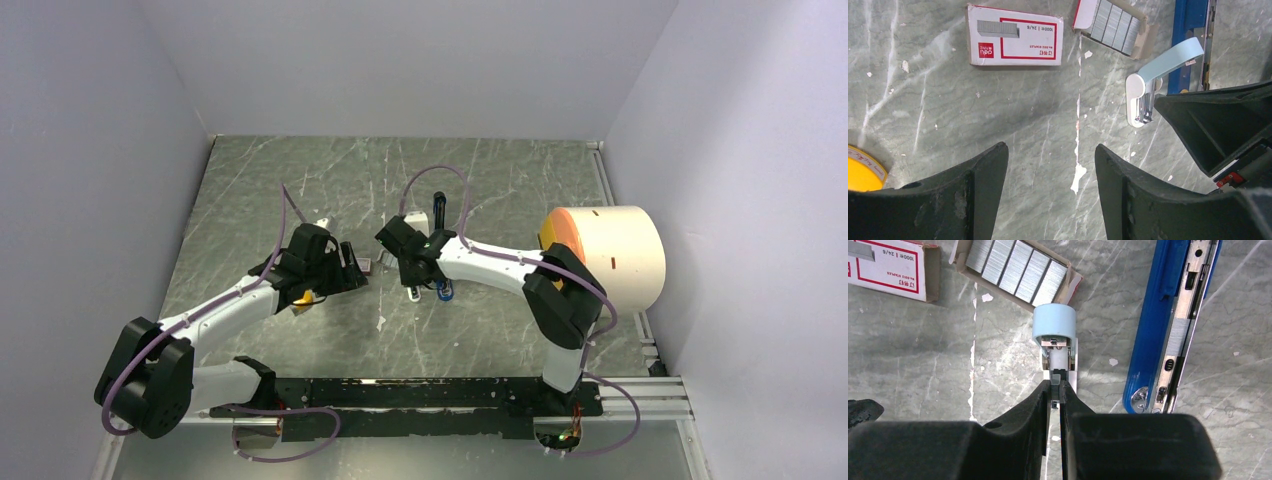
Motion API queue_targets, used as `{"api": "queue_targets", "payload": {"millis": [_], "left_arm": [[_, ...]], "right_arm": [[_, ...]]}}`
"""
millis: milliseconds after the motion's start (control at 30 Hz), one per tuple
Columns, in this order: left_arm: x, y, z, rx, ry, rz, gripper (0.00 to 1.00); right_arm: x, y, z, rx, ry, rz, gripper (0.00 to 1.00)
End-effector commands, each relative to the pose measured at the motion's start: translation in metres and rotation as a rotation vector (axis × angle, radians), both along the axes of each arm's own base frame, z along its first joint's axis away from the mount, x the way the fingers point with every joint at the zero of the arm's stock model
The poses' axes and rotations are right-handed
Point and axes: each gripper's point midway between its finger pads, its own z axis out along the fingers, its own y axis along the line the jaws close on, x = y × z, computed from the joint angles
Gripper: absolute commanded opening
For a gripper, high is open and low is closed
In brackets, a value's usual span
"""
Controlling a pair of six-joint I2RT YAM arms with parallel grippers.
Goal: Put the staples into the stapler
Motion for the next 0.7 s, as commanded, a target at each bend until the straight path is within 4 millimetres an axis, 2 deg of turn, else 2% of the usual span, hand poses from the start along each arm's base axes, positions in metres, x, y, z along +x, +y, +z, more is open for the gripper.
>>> {"api": "queue_targets", "payload": {"millis": [0, 167, 333, 500, 667], "left_arm": [[0.009, 0.004, 0.007, 0.022, -0.031, 0.017, 0.68], [0.015, 0.015, 0.016, 0.058, -0.063, 0.069, 0.68], [0.022, 0.042, 0.040, 0.128, -0.131, 0.199, 0.68], [0.027, 0.089, 0.089, 0.248, -0.248, 0.402, 0.70], [0.029, 0.112, 0.147, 0.258, -0.398, 0.487, 0.72]], "right_arm": [[0.004, 0.006, 0.017, 0.015, -0.036, 0.015, 0.15], [-0.006, 0.021, 0.022, 0.035, -0.036, 0.073, 0.16], [-0.026, 0.028, 0.011, -0.008, -0.010, 0.125, 0.16], [-0.044, 0.028, -0.001, -0.103, -0.005, 0.179, 0.16], [-0.051, 0.026, -0.007, -0.206, -0.035, 0.202, 0.16]]}}
